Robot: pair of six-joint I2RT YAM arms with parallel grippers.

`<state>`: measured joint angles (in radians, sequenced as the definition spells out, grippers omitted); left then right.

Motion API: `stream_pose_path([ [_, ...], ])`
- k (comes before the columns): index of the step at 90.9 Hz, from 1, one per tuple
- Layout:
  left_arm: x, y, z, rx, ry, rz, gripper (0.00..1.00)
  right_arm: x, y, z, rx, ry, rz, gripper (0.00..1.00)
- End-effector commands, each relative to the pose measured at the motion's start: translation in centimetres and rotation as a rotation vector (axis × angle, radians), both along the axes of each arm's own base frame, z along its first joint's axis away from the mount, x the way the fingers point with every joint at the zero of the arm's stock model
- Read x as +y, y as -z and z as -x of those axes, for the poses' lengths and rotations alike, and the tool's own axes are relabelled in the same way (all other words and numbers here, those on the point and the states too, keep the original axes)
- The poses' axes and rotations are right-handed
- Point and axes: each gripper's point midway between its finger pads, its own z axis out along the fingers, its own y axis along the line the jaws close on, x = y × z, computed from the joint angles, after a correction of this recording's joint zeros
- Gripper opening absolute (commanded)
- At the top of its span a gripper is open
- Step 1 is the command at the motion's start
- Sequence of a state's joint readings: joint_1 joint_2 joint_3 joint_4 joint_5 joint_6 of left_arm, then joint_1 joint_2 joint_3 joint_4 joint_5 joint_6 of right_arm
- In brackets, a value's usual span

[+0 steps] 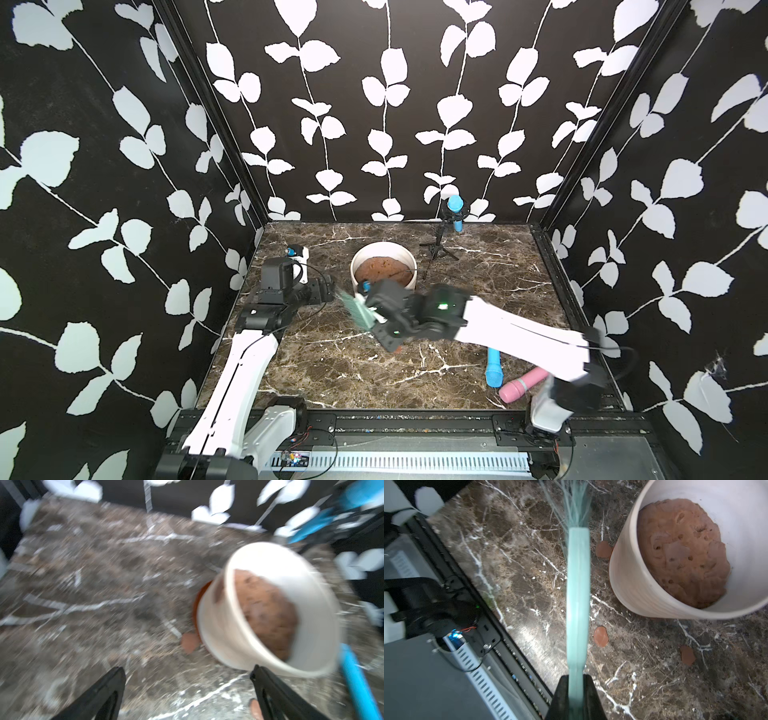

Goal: Scrub the dried mud off the ceramic pot
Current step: Brush off the soil from the pot, then rotate the pot on the tray.

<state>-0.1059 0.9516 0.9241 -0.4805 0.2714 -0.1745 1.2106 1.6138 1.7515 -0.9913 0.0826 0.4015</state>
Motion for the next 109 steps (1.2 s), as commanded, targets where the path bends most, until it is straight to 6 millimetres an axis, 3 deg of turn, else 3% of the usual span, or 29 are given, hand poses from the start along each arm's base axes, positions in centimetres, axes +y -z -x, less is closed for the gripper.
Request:
stream_pose_path([
  [1, -4.1, -4.7, 0.5, -0.173, 0.244, 0.026, 0.99, -3.5, -2.6, -0.3, 0.046, 0.053, -0.137, 0.0],
  [17, -10.6, -6.1, 2.9, -0.404, 0.586, -0.152, 0.99, -12.8, -2.8, -3.7, -0.049, 0.323, -0.2, 0.0],
  [23, -12.7, -5.9, 3.8, -0.443, 0.695, -0.18, 0.99, -15.1, -2.9, -4.3, -0.04, 0.396, -0.236, 0.0],
  [32, -14.6, -4.8, 4.0, -0.418, 0.819, -0.175, 0.97, -16.9, -2.6, -4.3, -0.016, 0.418, -0.23, 0.0],
  [42, -15.6, -2.4, 4.0, -0.326, 0.927, -0.236, 0.91, -17.6, -1.6, -4.2, 0.033, 0.425, -0.194, 0.0],
  [61, -16.9, 3.0, 3.9, -0.082, 1.04, -0.407, 0.91, -17.5, -0.5, -4.7, 0.136, 0.45, -0.251, 0.0],
  [80, -17.8, 4.9, 2.9, 0.034, 1.061, -0.439, 0.83, -17.8, -1.3, -4.8, 0.144, 0.461, -0.282, 0.0],
  [100, -17.9, 7.0, 0.9, 0.21, 0.993, -0.536, 0.6, -18.4, -1.7, -4.7, 0.126, 0.484, -0.308, 0.0],
  [109, -18.7, 7.3, 1.0, 0.275, 0.998, -0.568, 0.36, -18.4, -1.9, -4.6, 0.125, 0.484, -0.324, 0.0],
])
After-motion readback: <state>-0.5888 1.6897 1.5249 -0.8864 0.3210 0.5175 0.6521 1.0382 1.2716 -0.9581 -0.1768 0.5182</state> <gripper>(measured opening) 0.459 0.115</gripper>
